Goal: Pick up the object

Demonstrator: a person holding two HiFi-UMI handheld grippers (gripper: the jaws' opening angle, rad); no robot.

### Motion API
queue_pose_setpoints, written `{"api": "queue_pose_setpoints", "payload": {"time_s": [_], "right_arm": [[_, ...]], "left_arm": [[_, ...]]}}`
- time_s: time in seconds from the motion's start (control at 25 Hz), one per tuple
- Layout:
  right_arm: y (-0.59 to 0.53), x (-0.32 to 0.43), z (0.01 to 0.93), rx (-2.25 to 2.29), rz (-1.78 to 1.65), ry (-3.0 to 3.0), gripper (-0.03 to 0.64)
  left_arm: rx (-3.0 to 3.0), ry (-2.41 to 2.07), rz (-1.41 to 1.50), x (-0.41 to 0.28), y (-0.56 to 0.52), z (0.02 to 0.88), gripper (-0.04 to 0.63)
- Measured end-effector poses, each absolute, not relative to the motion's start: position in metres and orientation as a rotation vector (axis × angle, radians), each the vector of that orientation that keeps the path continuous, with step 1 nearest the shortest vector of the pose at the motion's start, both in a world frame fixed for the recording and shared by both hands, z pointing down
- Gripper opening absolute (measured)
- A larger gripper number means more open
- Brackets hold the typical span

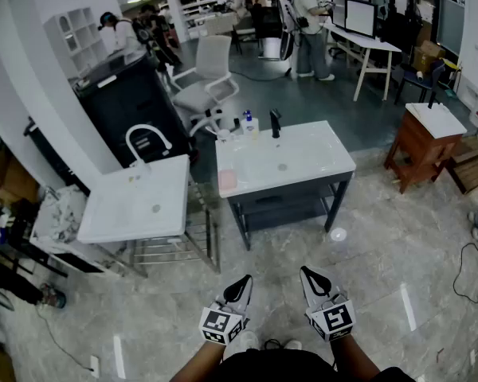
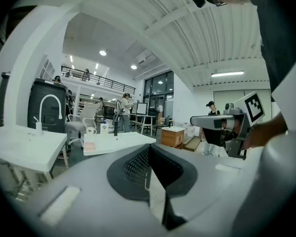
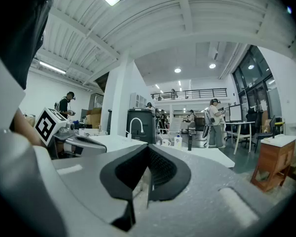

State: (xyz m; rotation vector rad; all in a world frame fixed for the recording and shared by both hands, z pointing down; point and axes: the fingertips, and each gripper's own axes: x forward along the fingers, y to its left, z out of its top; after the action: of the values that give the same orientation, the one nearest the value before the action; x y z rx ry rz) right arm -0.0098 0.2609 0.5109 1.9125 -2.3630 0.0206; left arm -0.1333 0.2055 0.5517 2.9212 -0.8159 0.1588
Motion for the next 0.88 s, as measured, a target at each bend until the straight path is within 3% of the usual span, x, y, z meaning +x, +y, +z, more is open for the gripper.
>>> {"api": "queue_pose_setpoints", "payload": {"time_s": [0.88], "right_arm": [[0.228,-0.066,0.490,2.047,-0.019,-2.396,0.002]], "left_arm": [[2.910,-0.762,0.165,-0.202,0.164,0.556,0.018]]}}
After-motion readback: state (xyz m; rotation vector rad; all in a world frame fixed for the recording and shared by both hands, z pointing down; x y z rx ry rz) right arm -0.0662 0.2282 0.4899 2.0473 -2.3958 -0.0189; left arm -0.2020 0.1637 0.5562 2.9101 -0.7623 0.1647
